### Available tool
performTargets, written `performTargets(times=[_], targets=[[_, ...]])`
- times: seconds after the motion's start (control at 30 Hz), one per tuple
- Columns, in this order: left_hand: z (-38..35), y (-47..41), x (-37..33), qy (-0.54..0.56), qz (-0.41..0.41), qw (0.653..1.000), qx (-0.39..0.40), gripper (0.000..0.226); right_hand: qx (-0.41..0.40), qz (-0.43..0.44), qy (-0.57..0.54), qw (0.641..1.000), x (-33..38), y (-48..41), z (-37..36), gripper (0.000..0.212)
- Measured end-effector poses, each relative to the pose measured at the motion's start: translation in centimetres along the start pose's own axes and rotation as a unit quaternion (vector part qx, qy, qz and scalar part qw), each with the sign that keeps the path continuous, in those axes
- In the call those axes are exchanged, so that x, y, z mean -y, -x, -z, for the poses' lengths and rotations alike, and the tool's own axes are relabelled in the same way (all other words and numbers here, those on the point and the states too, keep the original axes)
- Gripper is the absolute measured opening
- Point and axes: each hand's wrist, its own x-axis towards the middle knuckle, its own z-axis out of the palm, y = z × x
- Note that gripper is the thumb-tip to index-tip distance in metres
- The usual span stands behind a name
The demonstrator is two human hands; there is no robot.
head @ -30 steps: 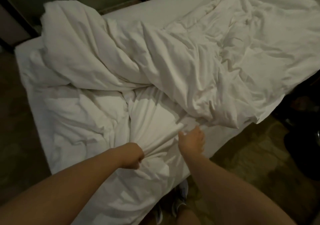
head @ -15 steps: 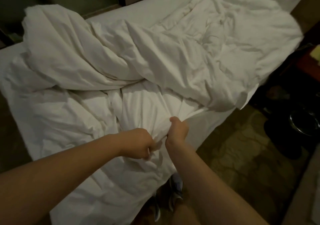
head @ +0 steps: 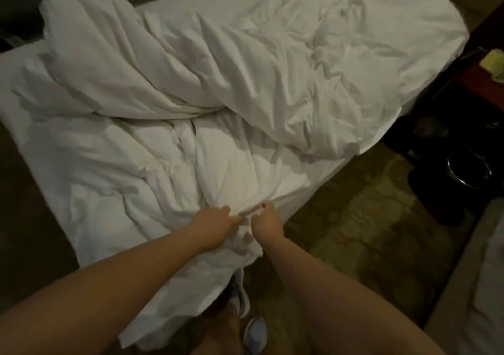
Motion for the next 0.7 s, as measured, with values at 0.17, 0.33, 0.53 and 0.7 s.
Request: performTargets(times=[0.17, 0.33, 0.53, 0.7], targets=[[-2.6, 4.9, 0.6, 0.013, 0.03, 0.997, -0.063, 0.066, -0.003, 0.033, 0.019, 0.999, -4.2, 2.6, -1.7, 0.048], [-6.3, 11.5, 2.3, -0.021, 0.105, 0.994, 0.0, 0.067, 0.036, 0.009, 0.017, 0.999, -7.1, 5.7, -5.5, 0.053], [-9.0, 17.6, 7.2, -0.022, 0.177, 0.983, 0.035, 0.061, 0.089, -0.011, -0.006, 0.996, -6.0, 8.3, -11.7, 0.063], [-12.8, 19.8, 11.8, 0.021, 0.228, 0.971, 0.066, 0.061, 0.1, -0.124, -0.102, 0.982, -4.3, 9.3, -19.3, 0.09]])
